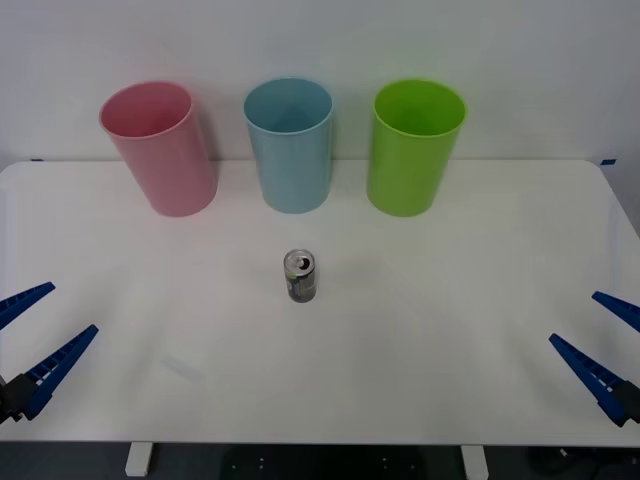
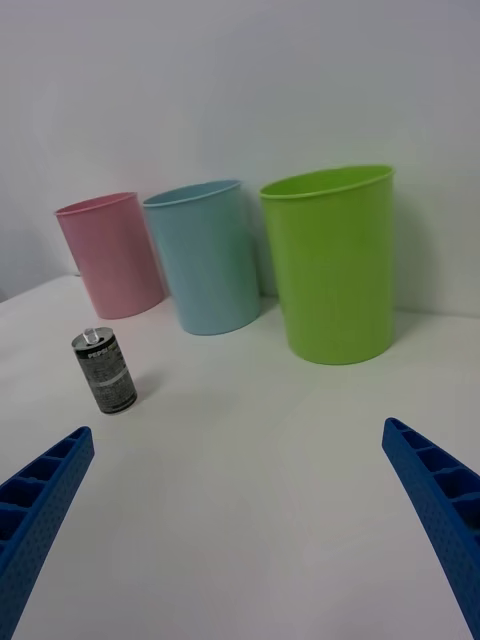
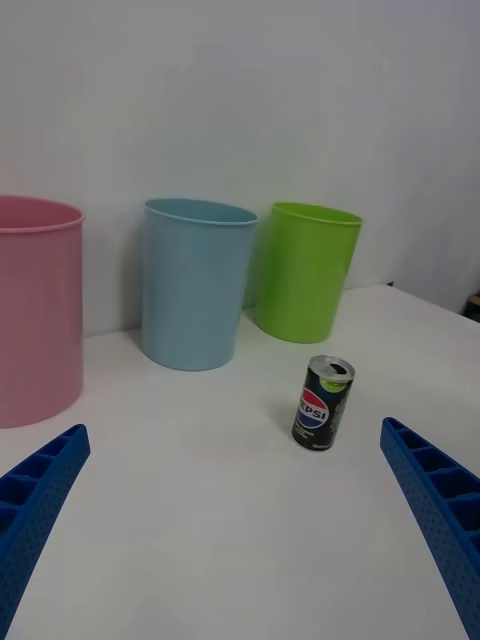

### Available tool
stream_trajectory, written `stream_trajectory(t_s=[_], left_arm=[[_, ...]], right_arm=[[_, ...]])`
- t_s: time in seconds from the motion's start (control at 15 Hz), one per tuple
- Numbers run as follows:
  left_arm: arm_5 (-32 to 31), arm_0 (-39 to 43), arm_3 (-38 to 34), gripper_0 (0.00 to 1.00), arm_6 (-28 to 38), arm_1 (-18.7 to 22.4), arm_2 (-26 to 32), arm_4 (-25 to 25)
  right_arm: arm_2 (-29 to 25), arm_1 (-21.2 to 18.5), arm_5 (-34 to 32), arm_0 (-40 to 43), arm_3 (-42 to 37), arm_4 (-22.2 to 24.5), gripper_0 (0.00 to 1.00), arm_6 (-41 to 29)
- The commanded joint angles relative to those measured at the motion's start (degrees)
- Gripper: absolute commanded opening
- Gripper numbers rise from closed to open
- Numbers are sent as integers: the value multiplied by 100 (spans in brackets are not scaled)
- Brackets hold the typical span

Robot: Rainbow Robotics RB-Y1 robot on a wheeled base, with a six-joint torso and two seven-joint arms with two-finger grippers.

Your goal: Grasp the object on the table and drop it into the matching bin: aluminum can to the light blue bin, PET bottle to the pink bin.

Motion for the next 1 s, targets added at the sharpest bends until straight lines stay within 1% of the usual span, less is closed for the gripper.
stream_trajectory(t_s=[0.07,0.2,0.4,0.67,1.0], left_arm=[[0,0,0,100,0,0,0,0],[0,0,0,100,0,0,0,0],[0,0,0,100,0,0,0,0],[0,0,0,100,0,0,0,0],[0,0,0,100,0,0,0,0]], right_arm=[[323,-97,28,5,1,1,100,60],[613,-159,45,5,1,1,100,121],[939,-176,45,-83,1,300,100,174],[1466,-176,107,-153,1,361,100,297],[2169,-168,502,-303,1,361,100,560]])
